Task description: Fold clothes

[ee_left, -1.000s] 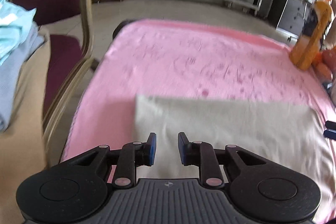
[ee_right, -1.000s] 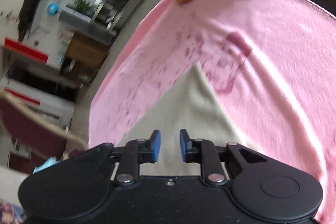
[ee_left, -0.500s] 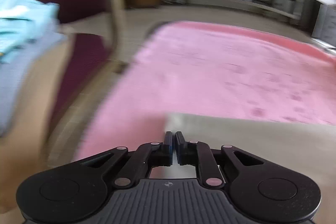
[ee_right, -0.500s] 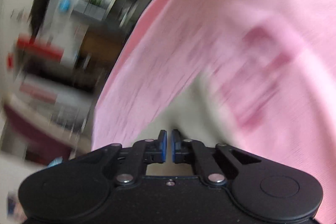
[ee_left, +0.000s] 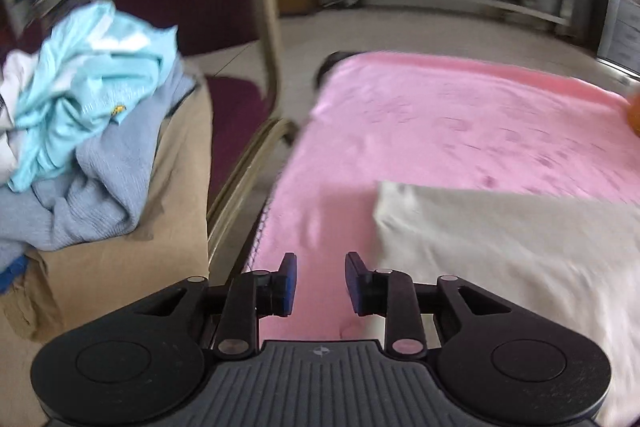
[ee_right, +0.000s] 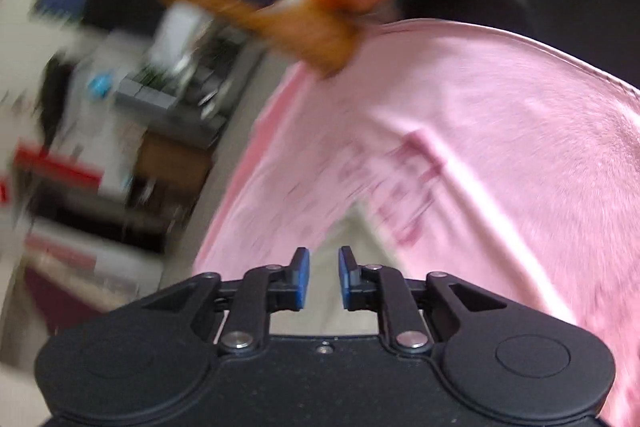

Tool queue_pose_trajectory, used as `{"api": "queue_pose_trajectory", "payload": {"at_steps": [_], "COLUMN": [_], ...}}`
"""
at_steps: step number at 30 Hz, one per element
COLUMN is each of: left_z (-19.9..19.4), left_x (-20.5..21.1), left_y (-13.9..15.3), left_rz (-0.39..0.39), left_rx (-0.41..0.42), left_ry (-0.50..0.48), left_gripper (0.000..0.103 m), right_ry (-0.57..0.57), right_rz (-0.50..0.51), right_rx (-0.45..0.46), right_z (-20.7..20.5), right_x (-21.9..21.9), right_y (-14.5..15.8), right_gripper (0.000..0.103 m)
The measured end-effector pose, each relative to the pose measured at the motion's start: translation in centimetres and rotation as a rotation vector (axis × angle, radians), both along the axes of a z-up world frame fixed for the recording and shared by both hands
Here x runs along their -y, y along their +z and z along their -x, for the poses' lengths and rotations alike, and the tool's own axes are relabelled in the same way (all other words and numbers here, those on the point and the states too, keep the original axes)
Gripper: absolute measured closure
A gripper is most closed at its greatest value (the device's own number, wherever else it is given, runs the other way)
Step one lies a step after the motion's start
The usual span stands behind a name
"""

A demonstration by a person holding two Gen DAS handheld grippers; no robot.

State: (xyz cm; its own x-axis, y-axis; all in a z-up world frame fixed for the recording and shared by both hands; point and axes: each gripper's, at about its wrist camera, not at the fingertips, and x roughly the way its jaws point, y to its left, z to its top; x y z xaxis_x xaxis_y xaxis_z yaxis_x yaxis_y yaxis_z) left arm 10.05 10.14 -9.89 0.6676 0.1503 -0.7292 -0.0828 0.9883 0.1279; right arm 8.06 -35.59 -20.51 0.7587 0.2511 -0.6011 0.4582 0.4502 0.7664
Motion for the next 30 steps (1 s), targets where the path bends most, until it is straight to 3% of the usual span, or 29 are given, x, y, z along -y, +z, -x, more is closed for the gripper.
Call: {"api": "queue_pose_trajectory", "payload": {"at_steps": [4,6,9,11,13,16,18,20,21,26,28,30], "left_z": [1.3,0.7,0.4,0.1,-0.2,-1.1,-1.2,-1.0,-0.9,0.6,1.8,3.6], "left_x": [0.2,0.9,2.5,3.6,4.9,6.1,6.0,5.6,5.3,3.2,2.8,2.7], "left_y": [-1.5,-2.6,-2.8,-2.9,-3.5,-5.4,-6.3,-6.3,-6.2,-5.8,-5.5,-5.1], "left_rz": [0.053,0.064,0.066,0.067,0.061,0.055,0.027,0.023,0.028,0.057,0.011,-0.044], "left_rx": [-0.050,-0.087,-0.034,0.001,0.015,-0.045,-0.072,-0.077,-0.083,-0.132,-0.143,-0.119], "left_ry": [-0.056,-0.073,-0.126,-0.161,-0.199,-0.231,-0.230,-0.234,-0.230,-0.174,-0.136,-0.120], "left_gripper": [0.076,0.078,0.082,0.082,0.082,0.081,0.073,0.071,0.071,0.069,0.071,0.084], "right_ry": [0.090,0.136,0.203,0.259,0.349,0.423,0.420,0.394,0.378,0.294,0.260,0.226], "right_rz": [0.027,0.040,0.060,0.075,-0.003,-0.110,-0.068,-0.059,-0.056,-0.044,-0.039,-0.034], "right_rx": [-0.019,-0.028,-0.042,0.007,0.093,0.109,0.048,0.032,0.033,0.037,0.038,0.039], "right_z": [1.2,1.9,2.8,2.3,1.1,-0.5,-0.9,-0.2,0.5,3.9,5.3,6.7], "right_x": [-1.7,-2.5,-3.8,-4.9,-5.7,-6.5,-6.6,-5.9,-5.6,-3.9,-3.2,-2.5], "right_y": [0.4,0.6,0.9,0.8,0.1,-1.7,-3.0,-3.4,-3.1,-1.8,-1.3,-0.8], "right_gripper": [0.069,0.068,0.072,0.077,0.076,0.076,0.076,0.099,0.102,0.103,0.094,0.089]}}
